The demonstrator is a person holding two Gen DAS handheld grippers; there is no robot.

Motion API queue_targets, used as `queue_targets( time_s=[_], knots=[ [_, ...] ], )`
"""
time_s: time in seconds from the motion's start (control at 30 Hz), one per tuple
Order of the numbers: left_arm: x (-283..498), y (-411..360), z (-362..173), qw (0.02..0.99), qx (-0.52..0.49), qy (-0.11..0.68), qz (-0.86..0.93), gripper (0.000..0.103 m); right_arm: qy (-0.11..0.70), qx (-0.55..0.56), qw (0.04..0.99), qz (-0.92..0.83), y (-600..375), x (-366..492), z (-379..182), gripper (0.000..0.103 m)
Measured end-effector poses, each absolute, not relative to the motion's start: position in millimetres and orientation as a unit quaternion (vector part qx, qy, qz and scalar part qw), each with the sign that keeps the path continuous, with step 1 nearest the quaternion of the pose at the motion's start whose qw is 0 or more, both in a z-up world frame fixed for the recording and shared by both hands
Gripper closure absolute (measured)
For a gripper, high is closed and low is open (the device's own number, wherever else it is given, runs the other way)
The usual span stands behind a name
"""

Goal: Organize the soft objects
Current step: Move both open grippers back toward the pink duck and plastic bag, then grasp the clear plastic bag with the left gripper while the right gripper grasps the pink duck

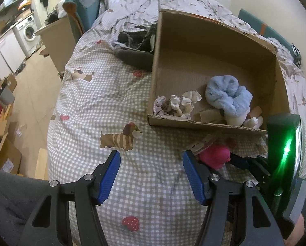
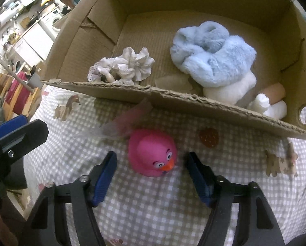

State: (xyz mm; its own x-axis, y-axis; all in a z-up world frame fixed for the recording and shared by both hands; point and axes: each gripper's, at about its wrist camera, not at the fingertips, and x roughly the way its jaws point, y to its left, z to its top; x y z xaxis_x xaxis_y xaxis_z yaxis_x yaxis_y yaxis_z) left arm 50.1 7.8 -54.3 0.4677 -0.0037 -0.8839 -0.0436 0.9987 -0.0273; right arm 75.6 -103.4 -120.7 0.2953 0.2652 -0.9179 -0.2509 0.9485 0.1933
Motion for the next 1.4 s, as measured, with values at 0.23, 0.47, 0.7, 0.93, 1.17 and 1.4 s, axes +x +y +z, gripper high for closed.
queue_targets(
  time_s=[0.23,0.47,0.7,0.93,1.17,1.4],
  knots=[
    [50.8,10.6,-57.9,0.854,-0.021,0.519,0.019,0.043,0.575,0.018,0.801,0.163,-109.8,75.7,-119.5,0.054],
    [49.8,13.2,-62.9,0.848,-0.024,0.529,0.017,0.043,0.577,0.060,0.797,0.167,-128.3,60.7,-100.6,0.054],
    [47.9,-16.9,-78.9,0.828,0.003,0.560,-0.043,0.043,0.563,0.095,0.808,0.148,-166.7,39.3,-66.8,0.054],
    [66.2,-37.6,-93.2,0.815,-0.017,0.575,-0.074,0.043,0.558,0.140,0.810,0.114,-193.4,33.9,-60.9,0.054],
    [84.5,-50.2,-109.4,0.810,-0.041,0.580,-0.082,0.043,0.560,0.179,0.802,0.104,-207.5,35.8,-67.1,0.054],
    [91.3,-64.6,-123.4,0.804,-0.024,0.588,-0.084,0.076,0.564,0.188,0.798,0.099,-212.9,35.7,-71.2,0.054]
  ],
)
